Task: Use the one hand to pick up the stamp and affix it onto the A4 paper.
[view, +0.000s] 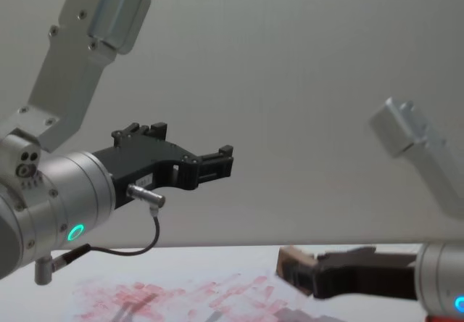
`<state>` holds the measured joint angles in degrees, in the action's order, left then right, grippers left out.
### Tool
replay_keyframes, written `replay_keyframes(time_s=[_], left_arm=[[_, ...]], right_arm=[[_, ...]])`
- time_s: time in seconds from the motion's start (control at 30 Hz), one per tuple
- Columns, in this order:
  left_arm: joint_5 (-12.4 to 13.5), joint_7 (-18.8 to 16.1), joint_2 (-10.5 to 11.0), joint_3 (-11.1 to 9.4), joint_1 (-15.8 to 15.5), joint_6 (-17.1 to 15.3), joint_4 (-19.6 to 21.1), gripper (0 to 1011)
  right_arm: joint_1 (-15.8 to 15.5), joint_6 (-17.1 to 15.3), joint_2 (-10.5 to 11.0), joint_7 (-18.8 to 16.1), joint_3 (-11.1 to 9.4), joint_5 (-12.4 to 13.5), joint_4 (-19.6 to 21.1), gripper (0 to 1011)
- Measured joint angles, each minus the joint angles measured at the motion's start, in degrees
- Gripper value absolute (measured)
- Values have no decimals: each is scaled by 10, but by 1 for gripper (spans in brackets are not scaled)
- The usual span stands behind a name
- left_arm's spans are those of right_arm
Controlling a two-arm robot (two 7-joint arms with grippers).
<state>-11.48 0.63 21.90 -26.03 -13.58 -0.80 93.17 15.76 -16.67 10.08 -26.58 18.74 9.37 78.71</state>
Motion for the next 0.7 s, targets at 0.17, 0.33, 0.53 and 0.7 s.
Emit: replay_keyframes(time_s=[0.17,0.33,0.53,0.7], left_arm=[[0,0,0,0,0,0,0,1001],[0,0,0,0,0,0,0,1001],[0,0,0,0,0,0,0,1001],[0,0,0,0,0,0,0,1001]], right_arm=[[12,-18,-8,-4,8,-20,-24,218],[21,-28,-13,-6,13,-34,-42,218],[28,-35,-18,-5,17,-42,-56,218],[30,-35,-20,1,19,-44,-61,218]])
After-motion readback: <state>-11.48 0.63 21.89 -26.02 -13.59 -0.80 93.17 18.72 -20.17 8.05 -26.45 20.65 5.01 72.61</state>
